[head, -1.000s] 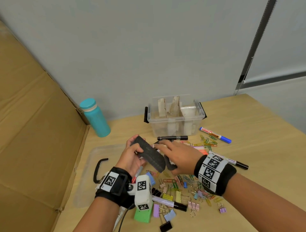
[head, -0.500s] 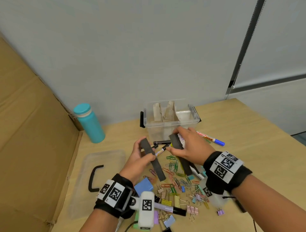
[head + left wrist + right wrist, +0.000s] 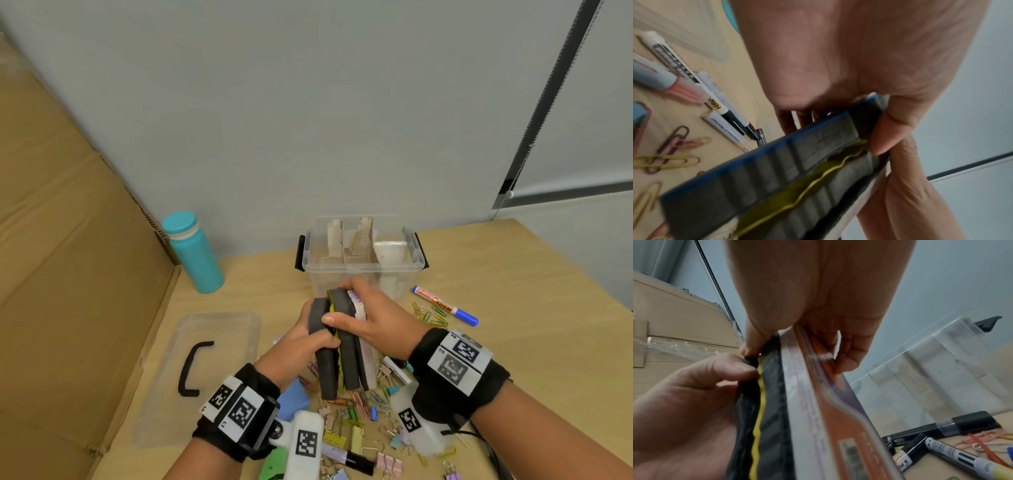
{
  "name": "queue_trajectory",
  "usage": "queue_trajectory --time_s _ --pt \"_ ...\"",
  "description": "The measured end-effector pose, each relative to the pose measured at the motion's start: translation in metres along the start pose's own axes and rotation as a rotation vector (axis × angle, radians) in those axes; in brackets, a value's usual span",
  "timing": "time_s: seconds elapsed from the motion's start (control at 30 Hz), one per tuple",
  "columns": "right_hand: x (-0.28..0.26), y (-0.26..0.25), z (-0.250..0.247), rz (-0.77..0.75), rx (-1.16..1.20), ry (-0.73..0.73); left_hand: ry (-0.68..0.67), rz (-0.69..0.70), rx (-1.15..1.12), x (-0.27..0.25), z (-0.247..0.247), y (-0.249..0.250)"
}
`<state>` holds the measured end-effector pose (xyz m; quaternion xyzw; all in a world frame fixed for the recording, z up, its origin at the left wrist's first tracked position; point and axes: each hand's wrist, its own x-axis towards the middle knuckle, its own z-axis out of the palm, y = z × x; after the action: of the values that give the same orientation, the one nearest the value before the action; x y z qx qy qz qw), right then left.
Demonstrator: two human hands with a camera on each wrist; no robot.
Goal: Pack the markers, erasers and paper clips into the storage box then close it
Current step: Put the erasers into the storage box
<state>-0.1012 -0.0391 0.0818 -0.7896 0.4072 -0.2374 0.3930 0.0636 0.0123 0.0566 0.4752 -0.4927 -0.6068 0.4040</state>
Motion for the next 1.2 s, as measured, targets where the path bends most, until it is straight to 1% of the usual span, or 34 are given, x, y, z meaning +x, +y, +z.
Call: queue_trajectory --time_s 0.07,0.1,0.17,0.2,0.23,0.4,0.47,0.53,0.57,0.63,0.7,0.77,0.8,0.87,0.93,1.03,1.1,1.2 --pt "-0.001 0.003 -0.006 -0.008 0.02 -0.046 -0.011 0.003 0.109 0.001 0.001 0.002" --pt "-0.002 0.005 -0.01 -0.014 0.025 -0.06 0.004 0.025 0.226 0.001 0.001 0.005" --pt "-0.004 0.013 -0.021 -0.027 0.046 -0.066 0.074 0.092 0.57 0.001 0.0 0.018" --pt "-0.004 0.016 -0.028 -0.035 0.05 -0.062 0.112 0.14 0.691 0.002 -0.001 0.027" --pt "-0.004 0.018 -0.034 -0.044 0.047 -0.059 0.153 0.18 0.752 0.005 -0.002 0.038" --pt "0.0 0.034 -0.057 -0.09 0.069 -0.055 0.379 0.423 0.851 0.038 -0.016 0.092" --pt "0.002 0.04 -0.061 -0.096 0.081 -0.057 0.431 0.437 0.919 0.059 -0.021 0.103" --pt "0.004 0.045 -0.063 -0.103 0.089 -0.065 0.431 0.408 0.942 0.084 -0.024 0.104" --pt "0.004 0.048 -0.063 -0.104 0.089 -0.068 0.403 0.379 0.915 0.096 -0.025 0.102" --pt "0.003 0.054 -0.063 -0.098 0.088 -0.066 0.329 0.29 0.847 0.119 -0.028 0.095" --pt "0.002 0.061 -0.062 -0.087 0.115 -0.07 0.285 0.195 0.864 0.139 -0.03 0.085" --pt "0.001 0.068 -0.062 -0.067 0.138 -0.085 0.274 0.131 0.906 0.153 -0.03 0.075" --pt "0.001 0.07 -0.062 -0.057 0.144 -0.096 0.291 0.093 0.955 0.158 -0.03 0.071" --pt "0.001 0.074 -0.062 -0.046 0.155 -0.11 0.35 -0.002 1.135 0.166 -0.03 0.066" --pt "0.001 0.077 -0.062 -0.049 0.159 -0.118 0.391 -0.063 1.294 0.173 -0.028 0.063" --pt "0.002 0.08 -0.062 -0.038 0.167 -0.116 0.381 -0.129 1.42 0.184 -0.02 0.061" --pt "0.002 0.081 -0.061 -0.024 0.167 -0.117 0.37 -0.168 1.405 0.191 -0.016 0.059" --pt "0.001 0.084 -0.058 -0.014 0.135 -0.125 0.328 -0.222 1.302 0.197 -0.013 0.052"
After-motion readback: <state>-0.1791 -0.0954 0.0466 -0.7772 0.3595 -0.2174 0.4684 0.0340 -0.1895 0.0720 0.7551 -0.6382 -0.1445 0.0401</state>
